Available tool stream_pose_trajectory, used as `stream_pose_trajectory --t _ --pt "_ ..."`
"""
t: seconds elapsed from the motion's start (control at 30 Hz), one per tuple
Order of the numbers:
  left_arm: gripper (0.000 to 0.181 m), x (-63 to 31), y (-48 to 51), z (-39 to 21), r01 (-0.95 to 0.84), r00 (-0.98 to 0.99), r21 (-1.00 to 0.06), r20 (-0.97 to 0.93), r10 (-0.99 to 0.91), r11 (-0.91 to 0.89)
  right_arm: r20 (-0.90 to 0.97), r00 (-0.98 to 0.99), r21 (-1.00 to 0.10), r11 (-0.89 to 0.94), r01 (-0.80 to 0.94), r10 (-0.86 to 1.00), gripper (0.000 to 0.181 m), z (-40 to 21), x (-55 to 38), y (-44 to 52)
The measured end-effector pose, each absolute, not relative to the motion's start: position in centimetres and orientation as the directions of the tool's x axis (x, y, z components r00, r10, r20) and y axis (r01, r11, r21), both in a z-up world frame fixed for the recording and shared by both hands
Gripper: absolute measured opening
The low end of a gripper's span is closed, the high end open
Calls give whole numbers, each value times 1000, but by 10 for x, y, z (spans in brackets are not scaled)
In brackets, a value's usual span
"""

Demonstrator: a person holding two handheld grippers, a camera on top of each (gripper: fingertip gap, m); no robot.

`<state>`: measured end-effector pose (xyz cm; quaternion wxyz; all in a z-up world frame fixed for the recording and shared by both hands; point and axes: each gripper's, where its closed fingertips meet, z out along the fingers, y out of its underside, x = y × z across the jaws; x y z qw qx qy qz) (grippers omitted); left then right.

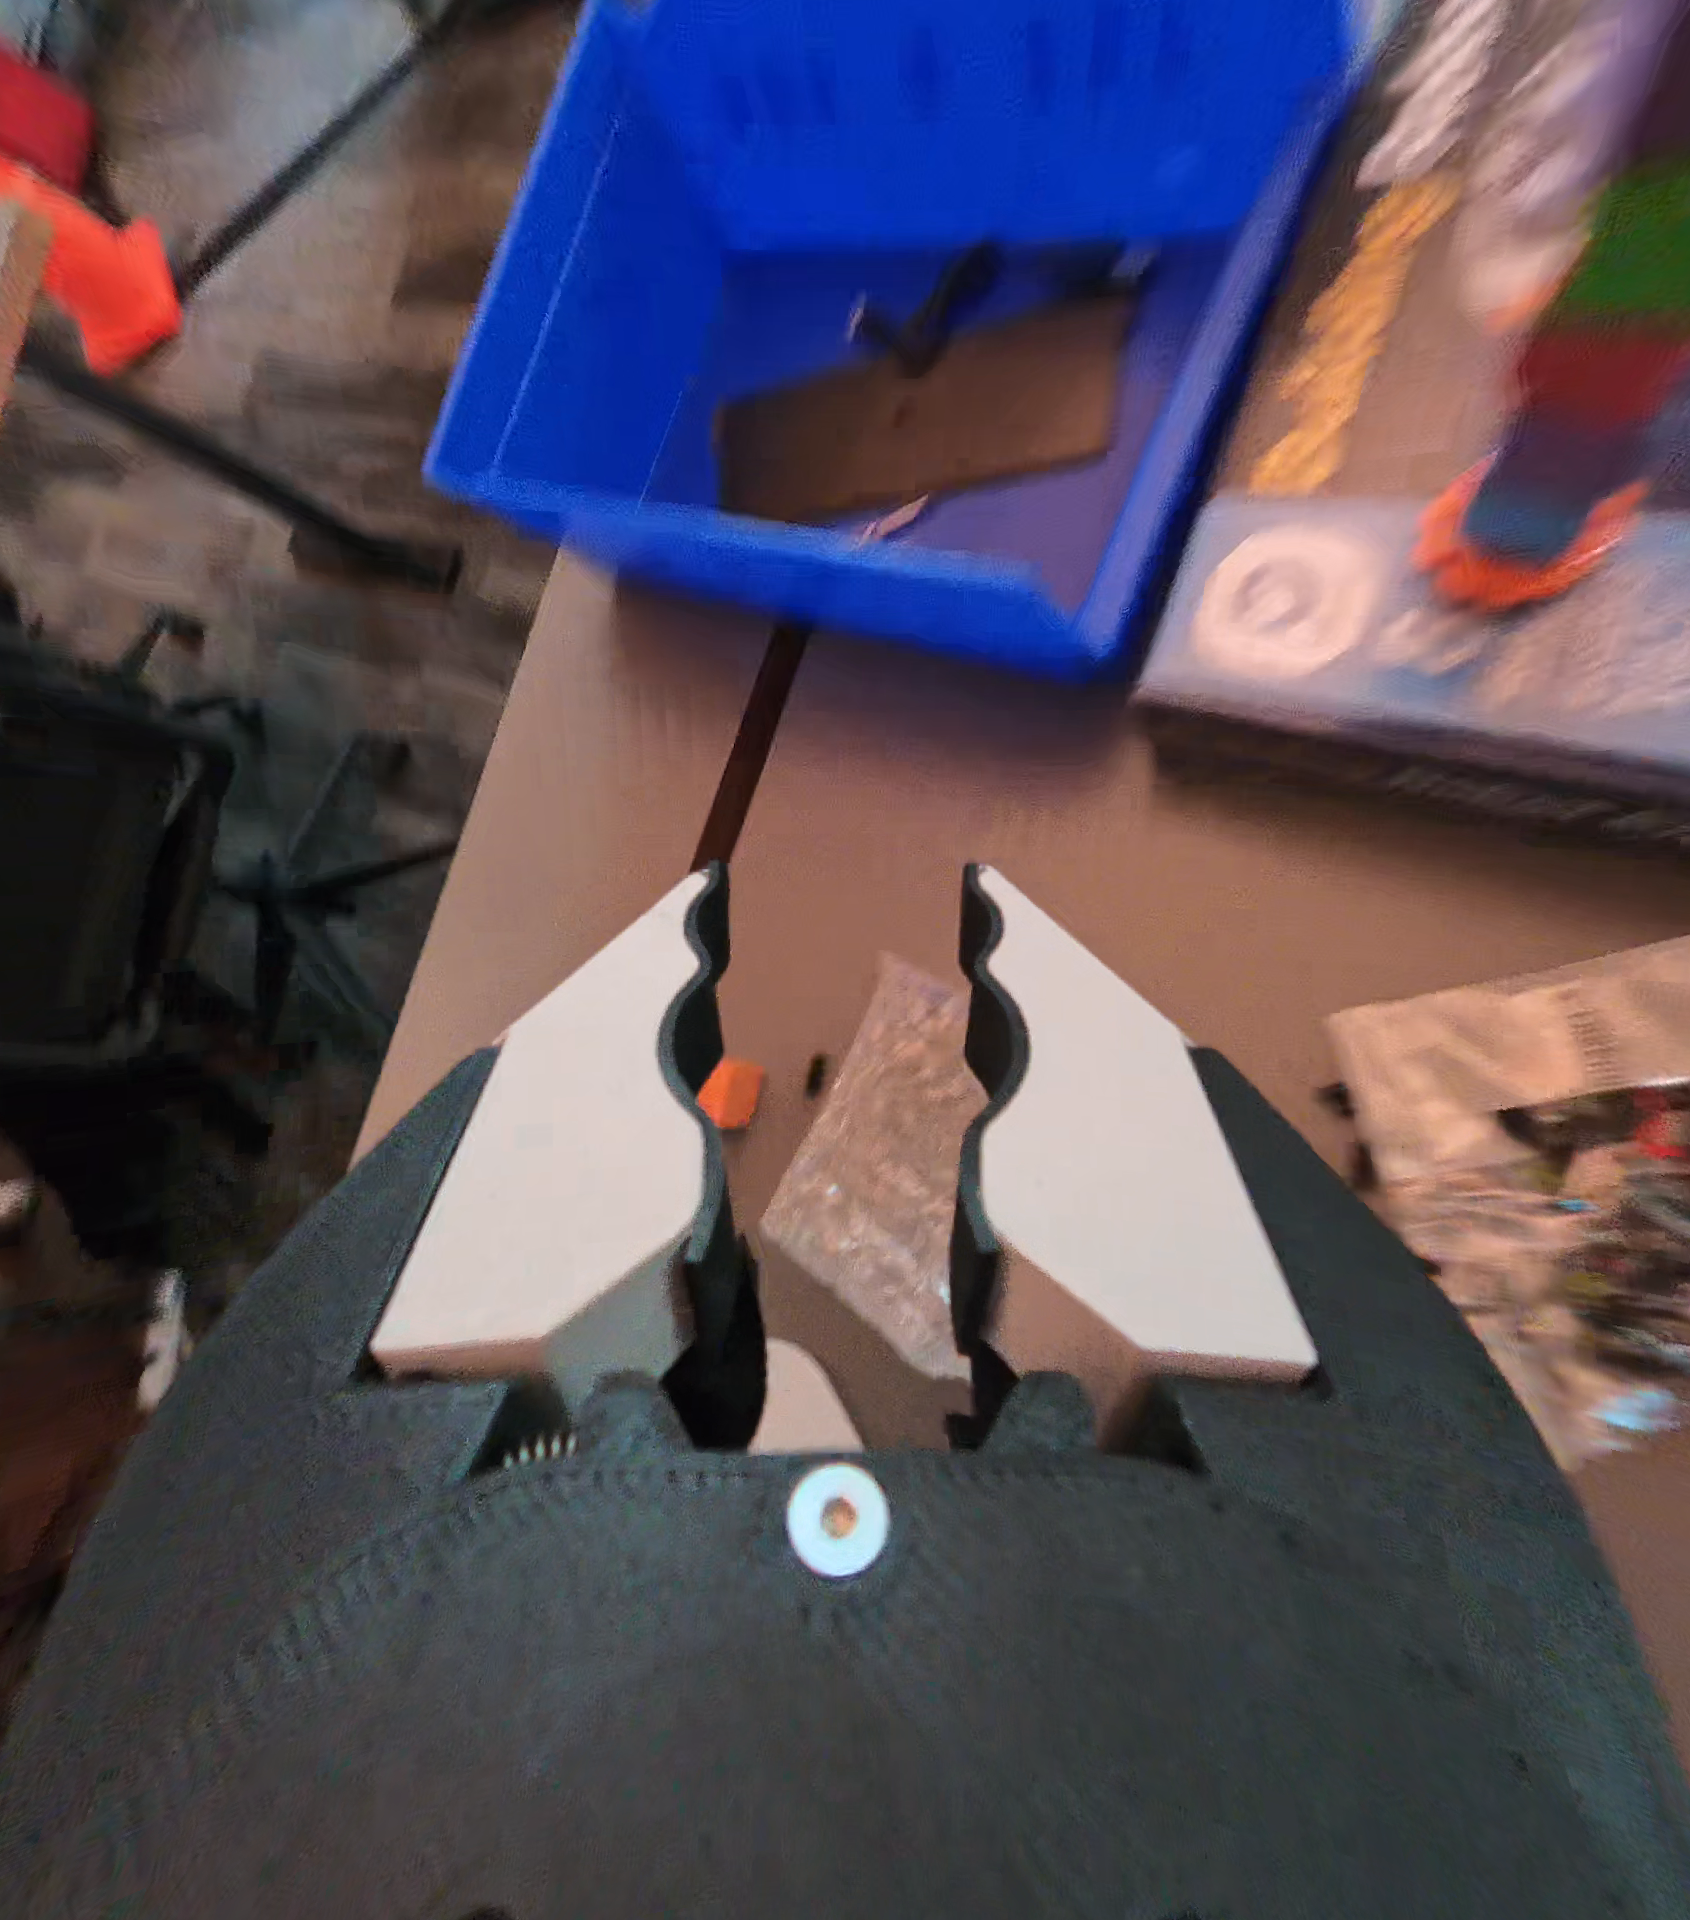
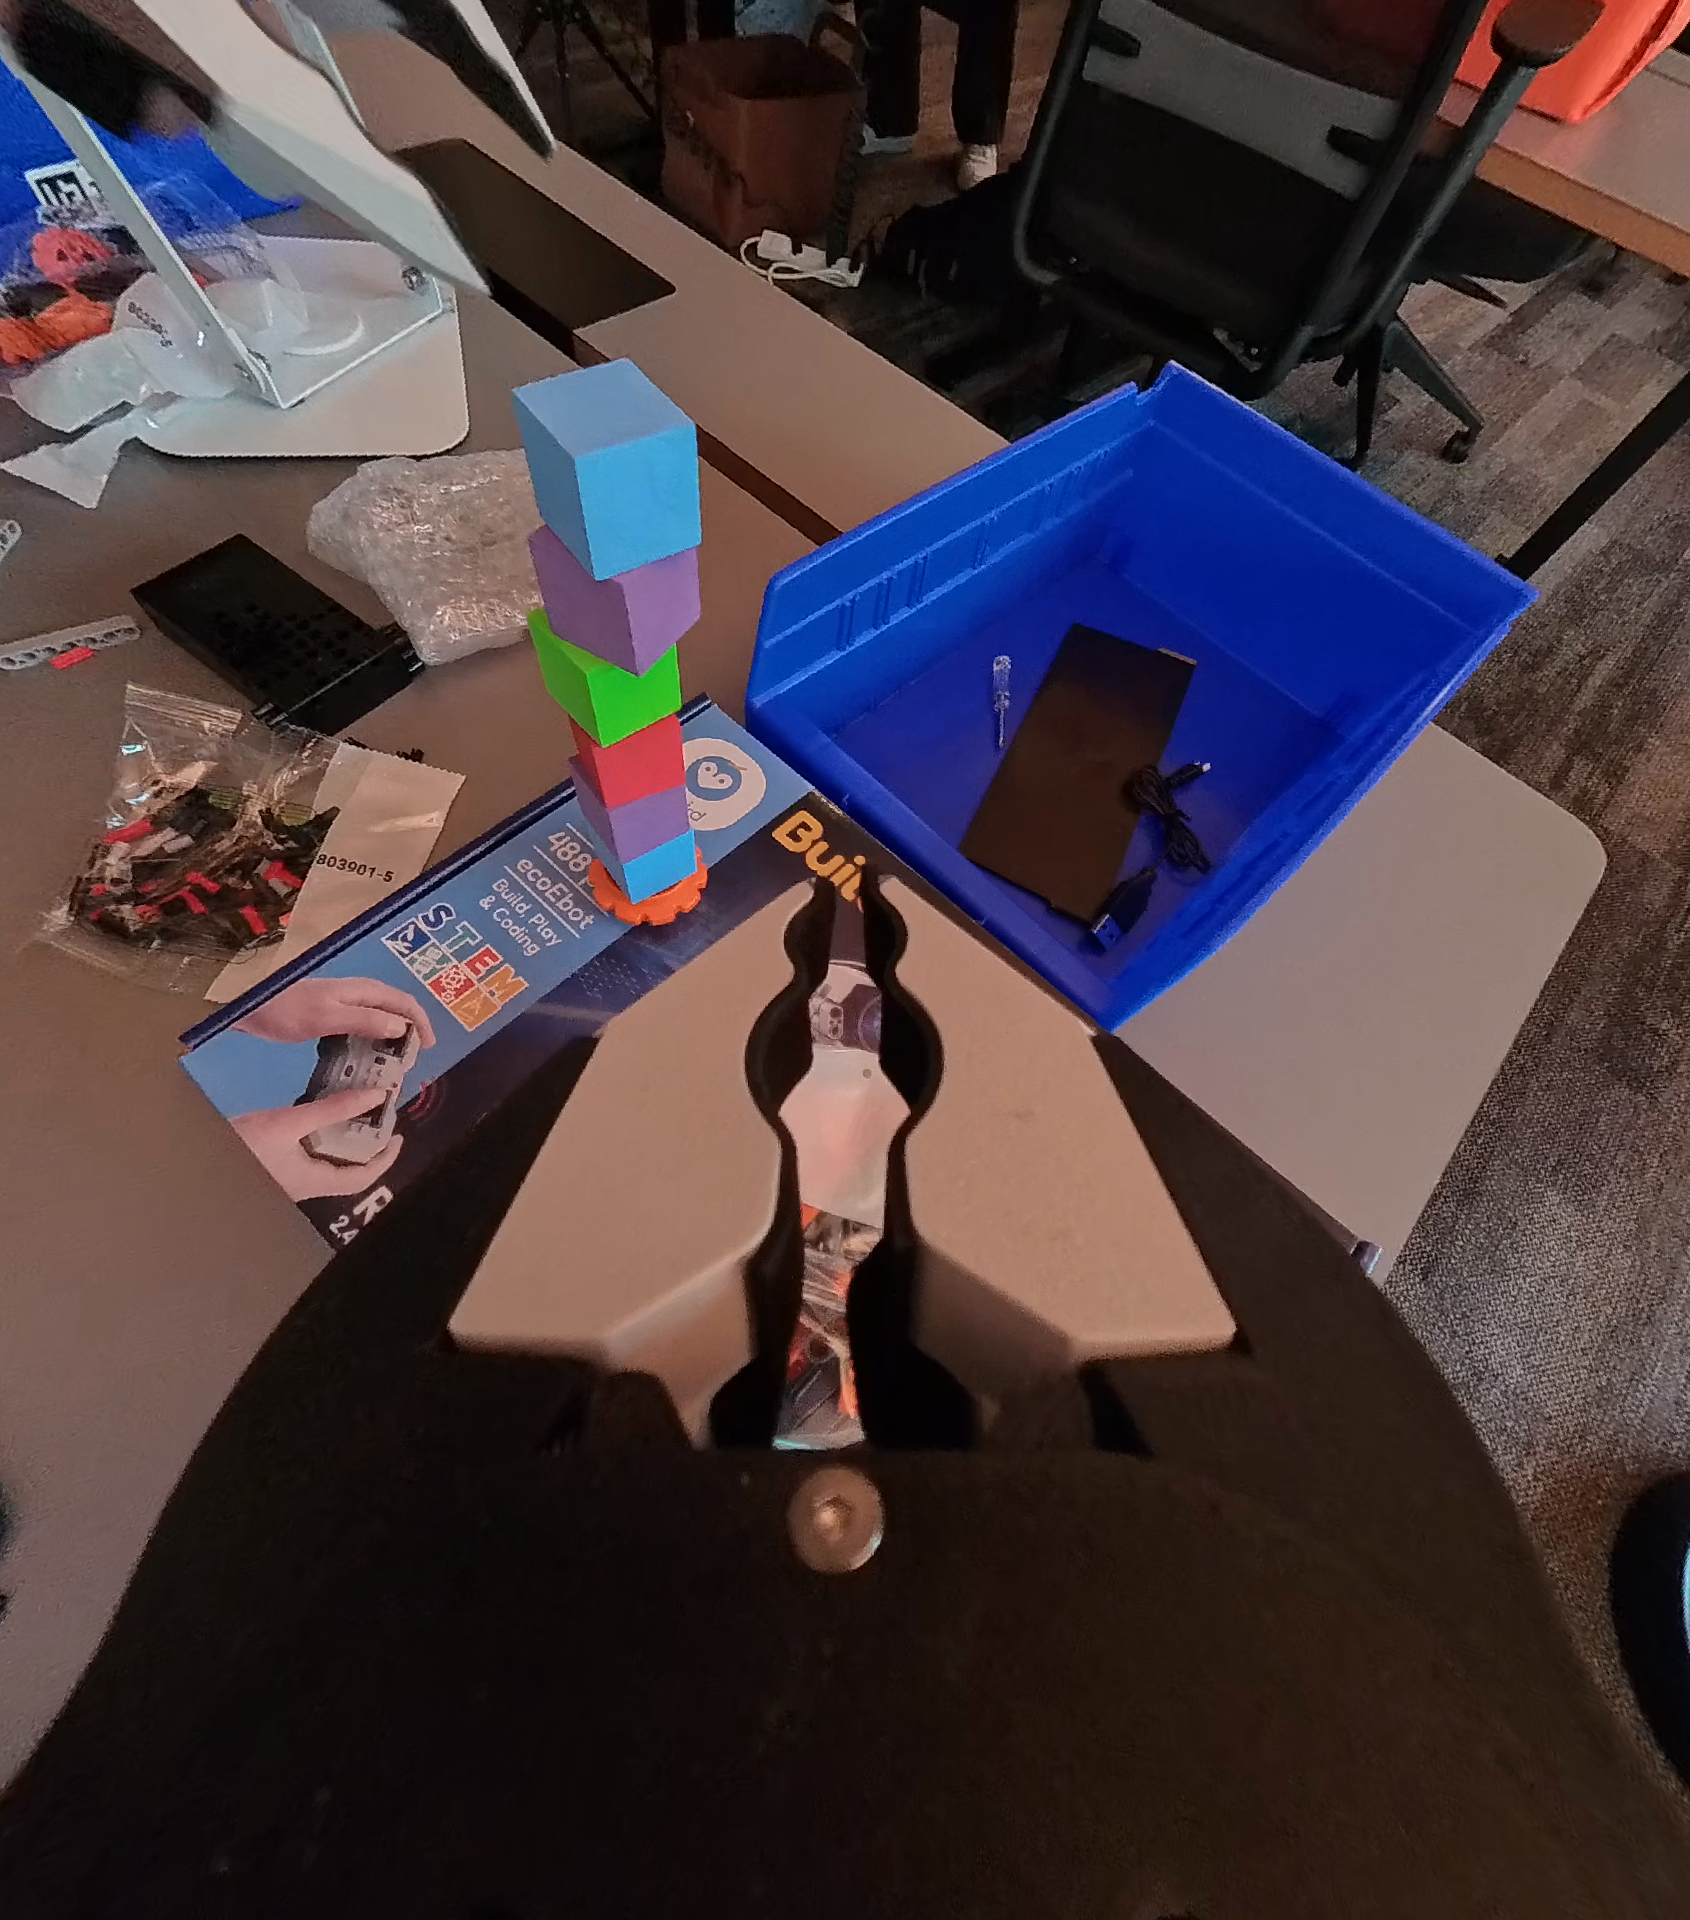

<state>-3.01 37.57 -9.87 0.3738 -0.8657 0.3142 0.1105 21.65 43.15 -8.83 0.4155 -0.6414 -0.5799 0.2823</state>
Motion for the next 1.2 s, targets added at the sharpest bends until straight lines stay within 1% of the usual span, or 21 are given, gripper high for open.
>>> stream_pose_trajectory --t 0.07,0.13,0.23,0.27,0.33,0.47,0.57,0.63,0.7,0.8,0.97,1.1,1.2 --pt "42 -69 382 -135 -602 797 -521 -434 -420 -605 123 162 -859 22 512 979 4 -89 215 430" --pt "40 -105 386 -167 -626 770 -432 -475 -426 -649 124 159 -857 25 515 979 4 -89 213 429" --pt "44 -139 390 -198 -620 771 -373 -453 -448 -690 120 158 -856 21 517 980 4 -91 214 430" --pt "43 -150 394 -204 -629 761 -360 -463 -454 -689 116 158 -857 18 515 981 3 -91 214 430" --pt "43 -159 395 -222 -615 780 -341 -398 -483 -711 111 157 -856 14 517 981 3 -92 214 431" --pt "45 -173 399 -249 -604 790 -288 -342 -510 -743 111 158 -851 11 526 981 3 -95 214 432" --pt "31 -182 400 -263 -603 787 -252 -342 -513 -757 112 162 -848 9 529 981 3 -96 215 432" --pt "31 -182 402 -264 -588 800 -275 -332 -499 -761 111 162 -848 8 530 980 2 -96 215 433" --pt "30 -173 403 -258 -580 811 -321 -310 -495 -749 109 163 -847 6 532 980 1 -97 215 433" --pt "30 -141 405 -231 -601 799 -398 -325 -506 -694 107 163 -846 3 533 981 1 -98 215 434" --pt "30 -38 408 -150 -705 701 -517 -401 -589 -486 102 154 -847 5 532 983 1 -99 212 432" --pt "30 32 398 -85 -768 613 -544 -467 -637 -340 97 151 -848 3 530 984 1 -99 212 432" --pt "30 68 389 -49 -778 575 -563 -458 -678 -279 92 146 -855 3 519 985 1 -97 213 431"
